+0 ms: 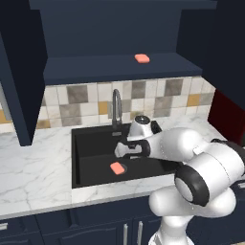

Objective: Pick up the bar soap and bar soap from the sink, and place them back in the cabinet, and close the cabinet doors.

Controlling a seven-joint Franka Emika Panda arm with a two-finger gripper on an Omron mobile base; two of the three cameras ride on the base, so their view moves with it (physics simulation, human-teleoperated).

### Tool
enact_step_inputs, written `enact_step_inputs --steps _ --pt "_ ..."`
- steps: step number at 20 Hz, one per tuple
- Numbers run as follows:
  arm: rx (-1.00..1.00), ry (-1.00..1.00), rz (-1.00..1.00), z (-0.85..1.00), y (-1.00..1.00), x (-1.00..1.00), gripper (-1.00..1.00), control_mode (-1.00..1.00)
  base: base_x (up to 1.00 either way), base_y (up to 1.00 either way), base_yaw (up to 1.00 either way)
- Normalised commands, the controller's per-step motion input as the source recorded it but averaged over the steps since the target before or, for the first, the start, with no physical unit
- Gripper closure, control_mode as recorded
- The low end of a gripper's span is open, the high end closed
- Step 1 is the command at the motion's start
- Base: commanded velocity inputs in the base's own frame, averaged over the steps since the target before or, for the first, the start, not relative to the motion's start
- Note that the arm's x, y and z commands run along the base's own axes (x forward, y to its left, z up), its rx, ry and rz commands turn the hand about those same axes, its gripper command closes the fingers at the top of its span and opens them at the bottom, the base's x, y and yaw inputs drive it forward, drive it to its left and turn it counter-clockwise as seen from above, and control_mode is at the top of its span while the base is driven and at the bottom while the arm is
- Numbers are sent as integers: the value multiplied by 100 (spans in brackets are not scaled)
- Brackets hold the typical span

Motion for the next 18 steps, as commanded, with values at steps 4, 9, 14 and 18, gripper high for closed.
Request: enact_step_inputs --steps 4,9,14,18 --pt "0 0 0 -35 12 13 -100 -100 0 0 0" --pt "0 0 0 -32 11 14 -100 -100 0 0 0" --pt "0 0 0 -26 8 17 -100 -100 0 0 0" --pt "0 0 0 -24 8 24 -100 -100 0 0 0"
